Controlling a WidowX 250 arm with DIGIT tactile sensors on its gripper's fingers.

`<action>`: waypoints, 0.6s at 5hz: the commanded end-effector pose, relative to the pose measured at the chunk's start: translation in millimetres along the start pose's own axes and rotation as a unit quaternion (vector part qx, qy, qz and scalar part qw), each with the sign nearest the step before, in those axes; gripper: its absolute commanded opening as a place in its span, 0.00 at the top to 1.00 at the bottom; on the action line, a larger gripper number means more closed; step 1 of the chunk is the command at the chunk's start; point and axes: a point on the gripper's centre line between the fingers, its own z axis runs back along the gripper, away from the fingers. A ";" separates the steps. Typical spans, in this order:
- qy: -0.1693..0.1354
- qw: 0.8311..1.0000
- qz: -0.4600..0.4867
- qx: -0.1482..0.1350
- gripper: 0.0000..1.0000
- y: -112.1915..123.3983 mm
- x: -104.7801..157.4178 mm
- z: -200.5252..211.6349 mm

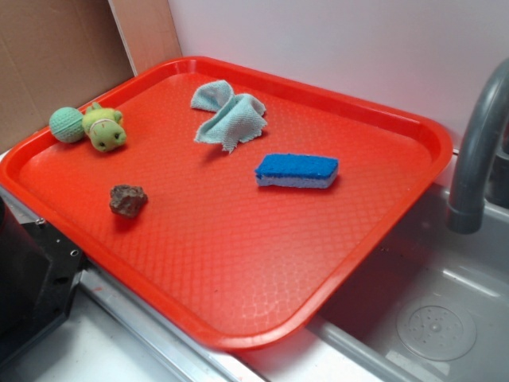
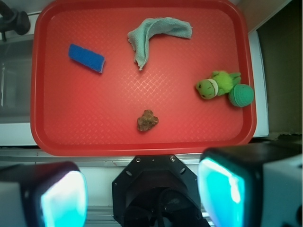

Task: Grab the blue cloth.

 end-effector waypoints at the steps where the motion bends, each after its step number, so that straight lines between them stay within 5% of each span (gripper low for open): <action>1: 0.000 1.000 0.000 0.000 0.00 0.0 0.0 0.0; 2: -0.038 0.991 0.121 0.049 0.00 31.8 47.7 -38.2; 3: -0.001 0.968 0.244 0.055 0.00 56.2 83.5 -77.1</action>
